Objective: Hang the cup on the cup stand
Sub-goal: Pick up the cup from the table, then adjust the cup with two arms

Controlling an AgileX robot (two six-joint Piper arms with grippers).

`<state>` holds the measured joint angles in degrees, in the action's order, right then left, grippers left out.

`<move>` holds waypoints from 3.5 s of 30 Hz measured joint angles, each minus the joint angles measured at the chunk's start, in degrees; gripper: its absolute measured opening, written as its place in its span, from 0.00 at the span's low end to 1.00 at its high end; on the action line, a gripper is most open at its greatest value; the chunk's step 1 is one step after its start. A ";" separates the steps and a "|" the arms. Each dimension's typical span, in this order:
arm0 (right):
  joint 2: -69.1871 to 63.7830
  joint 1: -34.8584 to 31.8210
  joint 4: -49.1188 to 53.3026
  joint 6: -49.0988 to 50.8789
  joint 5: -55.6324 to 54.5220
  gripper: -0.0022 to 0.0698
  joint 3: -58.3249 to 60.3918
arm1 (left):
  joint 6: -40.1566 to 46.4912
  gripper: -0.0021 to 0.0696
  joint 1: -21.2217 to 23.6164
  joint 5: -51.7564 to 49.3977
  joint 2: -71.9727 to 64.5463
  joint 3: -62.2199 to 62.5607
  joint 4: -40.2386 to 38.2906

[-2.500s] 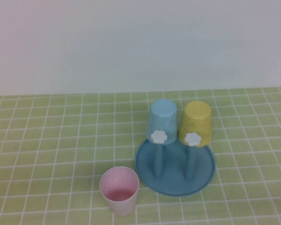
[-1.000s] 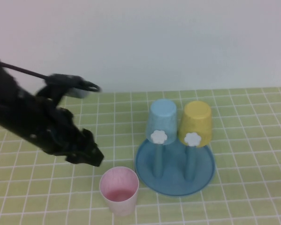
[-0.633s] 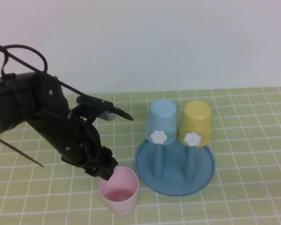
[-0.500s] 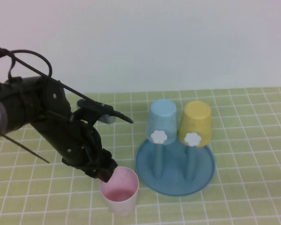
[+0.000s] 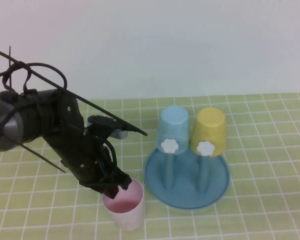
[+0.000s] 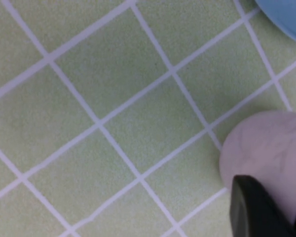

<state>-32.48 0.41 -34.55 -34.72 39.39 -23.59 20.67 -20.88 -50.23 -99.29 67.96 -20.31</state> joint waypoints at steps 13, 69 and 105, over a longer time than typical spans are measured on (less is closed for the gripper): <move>0.00 0.00 -0.04 -6.31 -0.40 0.03 -0.27 | 7.08 0.03 0.00 -15.95 2.15 16.36 -16.97; 0.00 0.00 3.10 -27.89 9.50 0.84 -12.65 | 19.44 0.03 -25.19 -6.12 -1.99 23.51 -45.20; -0.22 0.00 2.12 -27.94 7.96 0.80 -12.65 | 28.79 0.52 -21.86 -21.88 -1.99 34.27 -44.16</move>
<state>-32.71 0.41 -32.43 -62.66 47.35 -36.24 49.46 -42.74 -72.11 -101.27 102.23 -64.47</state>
